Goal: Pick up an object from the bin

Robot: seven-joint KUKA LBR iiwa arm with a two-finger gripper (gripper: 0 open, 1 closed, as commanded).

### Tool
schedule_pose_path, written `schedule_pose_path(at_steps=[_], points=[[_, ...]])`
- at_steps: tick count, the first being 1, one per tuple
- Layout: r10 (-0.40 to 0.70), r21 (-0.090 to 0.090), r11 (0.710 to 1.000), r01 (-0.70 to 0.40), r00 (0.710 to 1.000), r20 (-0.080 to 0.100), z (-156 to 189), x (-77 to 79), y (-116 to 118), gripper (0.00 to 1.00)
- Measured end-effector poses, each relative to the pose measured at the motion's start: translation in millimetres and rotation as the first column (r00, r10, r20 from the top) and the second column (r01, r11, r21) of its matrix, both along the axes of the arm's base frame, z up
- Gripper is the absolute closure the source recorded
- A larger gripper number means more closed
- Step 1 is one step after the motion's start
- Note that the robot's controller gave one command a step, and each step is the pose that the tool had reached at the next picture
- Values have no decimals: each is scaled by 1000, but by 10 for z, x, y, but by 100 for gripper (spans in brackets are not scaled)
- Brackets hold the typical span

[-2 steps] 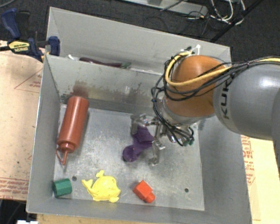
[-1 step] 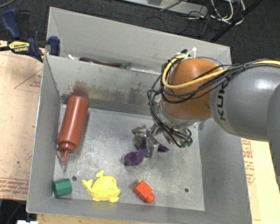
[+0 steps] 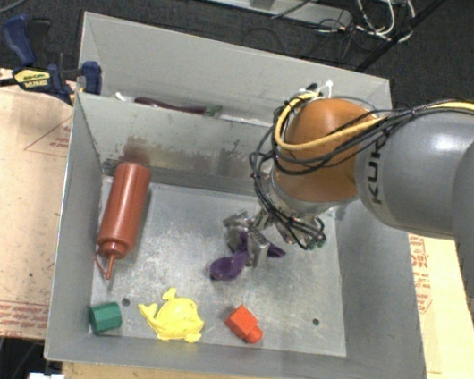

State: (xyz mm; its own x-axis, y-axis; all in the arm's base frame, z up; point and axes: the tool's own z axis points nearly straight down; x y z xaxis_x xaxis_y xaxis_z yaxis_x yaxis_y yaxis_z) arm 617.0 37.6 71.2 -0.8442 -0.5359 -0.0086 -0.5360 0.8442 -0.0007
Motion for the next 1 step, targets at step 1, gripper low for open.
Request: schedule_pose_path(at_steps=[1], points=[[0,0,1000,0,1000,0,0,0,0,100]])
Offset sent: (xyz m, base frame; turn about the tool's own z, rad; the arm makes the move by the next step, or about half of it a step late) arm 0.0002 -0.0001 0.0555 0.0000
